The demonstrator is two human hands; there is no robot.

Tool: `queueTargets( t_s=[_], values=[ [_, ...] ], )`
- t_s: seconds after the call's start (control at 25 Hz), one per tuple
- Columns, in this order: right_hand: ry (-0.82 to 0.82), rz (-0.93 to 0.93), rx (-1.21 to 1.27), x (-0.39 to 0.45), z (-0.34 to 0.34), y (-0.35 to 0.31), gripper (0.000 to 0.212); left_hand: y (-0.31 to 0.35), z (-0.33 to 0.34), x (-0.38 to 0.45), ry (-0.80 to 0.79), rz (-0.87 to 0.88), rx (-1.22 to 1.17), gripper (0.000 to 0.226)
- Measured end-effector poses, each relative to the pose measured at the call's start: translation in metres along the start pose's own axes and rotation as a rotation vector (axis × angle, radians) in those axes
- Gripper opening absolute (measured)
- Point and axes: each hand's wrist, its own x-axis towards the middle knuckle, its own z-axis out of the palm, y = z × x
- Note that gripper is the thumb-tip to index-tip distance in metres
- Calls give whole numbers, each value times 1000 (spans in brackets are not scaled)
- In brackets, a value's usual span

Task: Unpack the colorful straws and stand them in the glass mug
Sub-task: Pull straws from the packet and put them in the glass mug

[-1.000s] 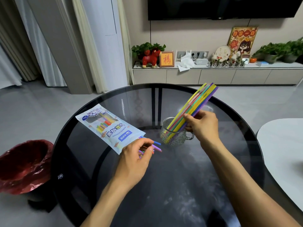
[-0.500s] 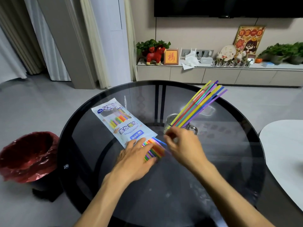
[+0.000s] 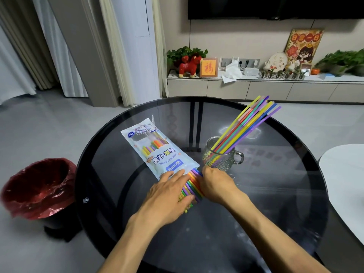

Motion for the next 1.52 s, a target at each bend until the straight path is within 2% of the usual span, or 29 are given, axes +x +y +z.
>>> queueTargets(
  t_s=[0.28, 0.48, 0.56, 0.68, 0.88, 1.04, 1.12, 1.28, 1.36, 1.52],
  values=[
    [-22, -5, -151, -16, -9, -2, 36, 0, 2, 3, 11, -2, 11, 62],
    [-39, -6, -250, -24, -39, 16, 33, -1, 3, 7, 12, -25, 4, 63],
    [-88, -18, -265, -30, -58, 31, 24, -3, 3, 11, 42, -51, 11, 61],
    [-156, -24, -129, -39, -81, 55, 25, -2, 3, 15, 79, -78, 26, 58],
    [-207, 107, 120, -45, -98, 89, 33, -3, 8, 19, 79, -130, 40, 59],
    [-247, 115, 146, -45, -98, 95, 31, -3, 9, 20, 78, -152, 45, 60],
    [-290, 76, 74, -43, -80, 81, 25, -3, 11, 22, 82, -150, 54, 60],
    [-102, 2, -214, -33, -31, 50, 39, -4, 11, 21, 86, -145, 60, 59],
    [-21, -34, -278, -30, -20, 40, 34, -5, 10, 20, 84, -138, 61, 59],
    [-2, -55, -319, -33, -17, 37, 16, -6, 9, 19, 74, -140, 64, 60]
  ],
)
